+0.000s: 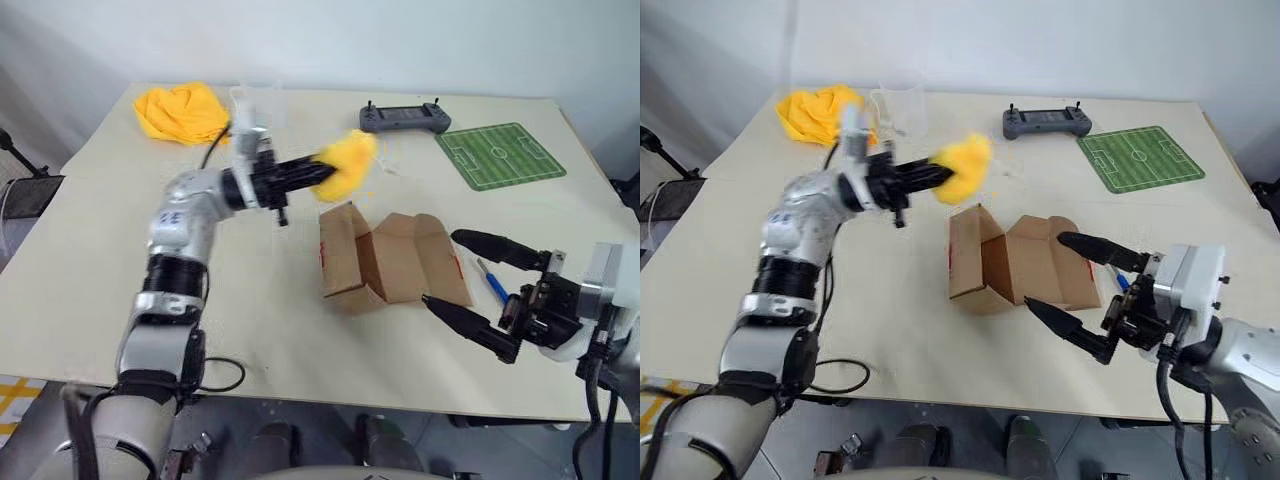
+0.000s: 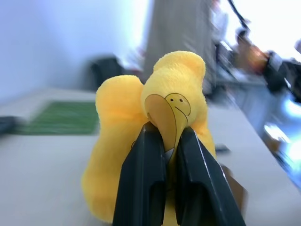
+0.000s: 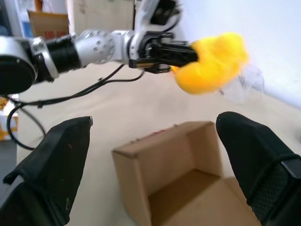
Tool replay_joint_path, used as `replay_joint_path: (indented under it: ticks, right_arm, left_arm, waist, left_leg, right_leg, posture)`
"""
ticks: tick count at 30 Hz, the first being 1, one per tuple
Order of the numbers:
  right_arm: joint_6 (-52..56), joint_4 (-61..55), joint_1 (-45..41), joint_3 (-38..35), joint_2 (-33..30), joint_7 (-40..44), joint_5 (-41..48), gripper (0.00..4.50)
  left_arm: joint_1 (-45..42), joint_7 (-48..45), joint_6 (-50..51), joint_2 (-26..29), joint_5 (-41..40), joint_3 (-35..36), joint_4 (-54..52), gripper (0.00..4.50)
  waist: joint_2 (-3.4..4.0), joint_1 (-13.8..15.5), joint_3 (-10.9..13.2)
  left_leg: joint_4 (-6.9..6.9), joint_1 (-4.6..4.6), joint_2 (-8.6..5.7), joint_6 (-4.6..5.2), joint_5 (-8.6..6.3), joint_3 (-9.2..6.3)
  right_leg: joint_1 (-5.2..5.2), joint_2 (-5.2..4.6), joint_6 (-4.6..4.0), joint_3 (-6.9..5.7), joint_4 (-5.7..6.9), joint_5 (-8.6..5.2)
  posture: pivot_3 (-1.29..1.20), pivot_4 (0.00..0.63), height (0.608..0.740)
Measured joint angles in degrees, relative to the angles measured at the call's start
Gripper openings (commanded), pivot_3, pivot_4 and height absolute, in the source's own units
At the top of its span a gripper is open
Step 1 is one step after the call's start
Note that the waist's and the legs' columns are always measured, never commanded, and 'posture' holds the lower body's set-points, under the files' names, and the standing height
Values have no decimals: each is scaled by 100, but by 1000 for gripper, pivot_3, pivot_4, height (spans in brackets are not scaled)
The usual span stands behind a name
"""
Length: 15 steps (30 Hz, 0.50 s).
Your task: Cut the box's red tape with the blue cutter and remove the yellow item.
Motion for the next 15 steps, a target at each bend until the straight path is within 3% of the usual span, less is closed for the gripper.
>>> replay_joint_path:
  ticks: [10, 11, 15]
  right_arm:
    - [-576, 797, -966, 1806, 228, 934, -906, 4500]
    - [-706, 918, -1001, 1929, 225, 1066, -1072, 4500]
    - [-958, 1214, -980, 1941, 219, 1324, -1282, 4500]
  left_arm:
    - [2989, 191, -1156, 1871, 624, 701, -505, 25]
    - [3114, 232, -1266, 1831, 615, 764, -509, 643]
    - [3206, 362, -1304, 1753, 549, 813, -715, 1905]
  waist:
    - [-9, 8, 2]
    - [-10, 48, 3]
    - [-14, 167, 2]
  left_leg:
    - [-8, -4, -2, -1, -9, -13]
    - [-8, -10, -7, 0, -9, -31]
    - [-5, -13, -26, 3, -11, -58]
  right_leg:
    - [2, -32, -7, -10, -15, -1]
    - [6, -43, -10, -12, -26, -2]
    - [15, -65, -20, -23, -34, -2]
  posture:
    - [0, 150, 740]
    - [0, 150, 740]
    - [0, 150, 740]
